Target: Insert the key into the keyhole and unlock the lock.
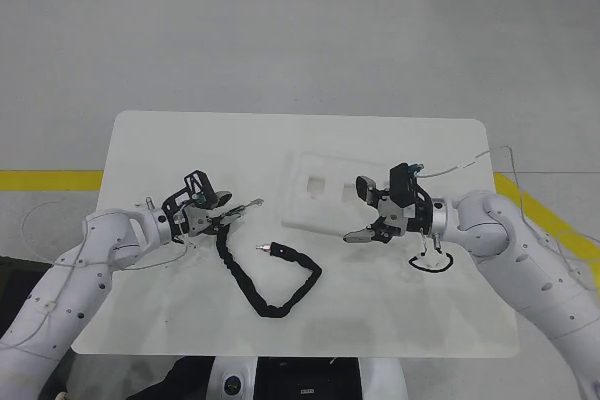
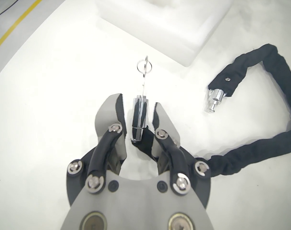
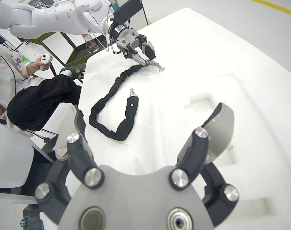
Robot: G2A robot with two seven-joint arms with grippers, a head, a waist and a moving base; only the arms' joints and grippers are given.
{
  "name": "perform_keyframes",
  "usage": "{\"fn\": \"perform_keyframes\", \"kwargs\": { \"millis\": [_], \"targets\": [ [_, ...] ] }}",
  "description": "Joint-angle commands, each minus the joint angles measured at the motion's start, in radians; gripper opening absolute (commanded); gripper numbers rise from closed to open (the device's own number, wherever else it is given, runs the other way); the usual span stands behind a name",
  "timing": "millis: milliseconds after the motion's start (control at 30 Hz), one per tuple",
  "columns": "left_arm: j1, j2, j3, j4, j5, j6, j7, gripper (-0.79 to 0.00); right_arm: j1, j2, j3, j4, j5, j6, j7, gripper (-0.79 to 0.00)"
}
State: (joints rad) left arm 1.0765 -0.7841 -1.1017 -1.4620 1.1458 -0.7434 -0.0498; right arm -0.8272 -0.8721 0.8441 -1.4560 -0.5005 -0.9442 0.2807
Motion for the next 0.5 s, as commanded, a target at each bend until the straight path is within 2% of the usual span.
{"fn": "perform_keyframes", "kwargs": {
  "millis": [0,200,300,467],
  "targets": [
    [-0.001,0.001,-0.018,0.017,0.003,-0.011,0.048,0.000,-0.003,-0.002,0.009,0.004,-0.017,0.006,-0.015,0.000],
    [-0.007,0.007,-0.076,0.026,0.015,-0.057,0.138,0.000,-0.013,-0.004,0.060,0.020,-0.092,0.031,-0.086,0.000],
    [-0.034,0.009,-0.108,0.030,0.031,-0.095,0.208,0.000,-0.040,0.002,0.117,-0.002,-0.192,0.117,-0.165,0.000],
    [-0.076,0.011,-0.150,0.062,0.094,-0.092,0.294,0.000,-0.099,0.017,0.216,-0.016,-0.298,0.202,-0.273,0.000]
  ]
}}
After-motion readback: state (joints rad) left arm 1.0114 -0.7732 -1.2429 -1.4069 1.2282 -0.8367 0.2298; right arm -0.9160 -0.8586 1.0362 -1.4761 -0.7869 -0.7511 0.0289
